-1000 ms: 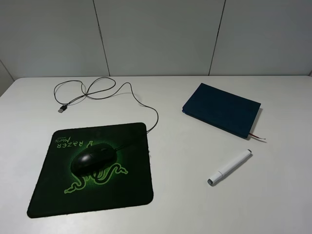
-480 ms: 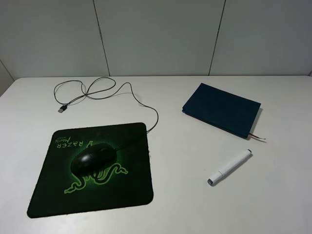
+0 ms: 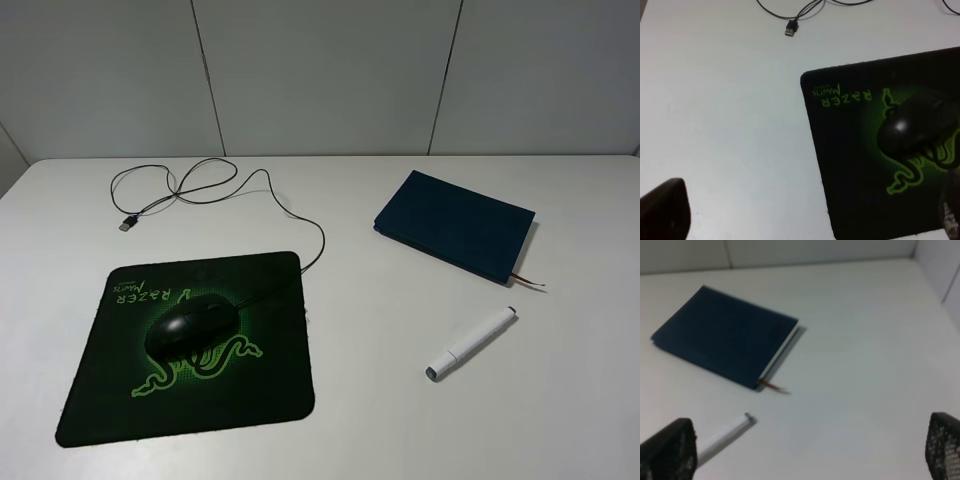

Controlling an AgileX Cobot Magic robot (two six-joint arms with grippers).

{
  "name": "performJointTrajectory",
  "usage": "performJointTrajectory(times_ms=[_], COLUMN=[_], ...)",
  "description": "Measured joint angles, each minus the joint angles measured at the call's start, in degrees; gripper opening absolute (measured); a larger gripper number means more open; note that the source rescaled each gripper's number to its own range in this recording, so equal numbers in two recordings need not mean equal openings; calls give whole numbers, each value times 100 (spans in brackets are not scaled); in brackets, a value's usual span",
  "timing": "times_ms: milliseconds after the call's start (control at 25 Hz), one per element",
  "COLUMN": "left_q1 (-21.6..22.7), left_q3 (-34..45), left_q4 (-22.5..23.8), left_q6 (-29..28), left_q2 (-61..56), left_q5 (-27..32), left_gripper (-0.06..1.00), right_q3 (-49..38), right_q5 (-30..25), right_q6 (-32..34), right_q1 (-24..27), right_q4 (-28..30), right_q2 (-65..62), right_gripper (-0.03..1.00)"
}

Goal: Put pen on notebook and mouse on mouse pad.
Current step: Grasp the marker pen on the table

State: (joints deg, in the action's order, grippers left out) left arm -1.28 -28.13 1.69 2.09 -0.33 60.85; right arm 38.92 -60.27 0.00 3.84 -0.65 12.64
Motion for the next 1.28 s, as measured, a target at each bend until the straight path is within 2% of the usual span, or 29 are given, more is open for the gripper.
performJointTrajectory(times_ms=[320,600,800,1000,1280], left_q1=[0,0,0,0,0], left_q3=[0,0,0,0,0], left_q4=[0,0,0,0,0], left_q6=[0,0,0,0,0], left_q2=[0,0,0,0,0], left_q5=[0,0,0,0,0], left_gripper=[100,100,100,100,100], right_q3=[515,870,1057,1069,1069], right_q5=[-19,-35,-18,119,373], right_q6=[282,559,1008,1910,3449], right_q1=[-16,-482,-807,-1302,-2317], right_q4=[-666,-711,-689,-527,11], right_q2=[1532,2860,3768,4451,5399], right_gripper=[100,100,100,100,100])
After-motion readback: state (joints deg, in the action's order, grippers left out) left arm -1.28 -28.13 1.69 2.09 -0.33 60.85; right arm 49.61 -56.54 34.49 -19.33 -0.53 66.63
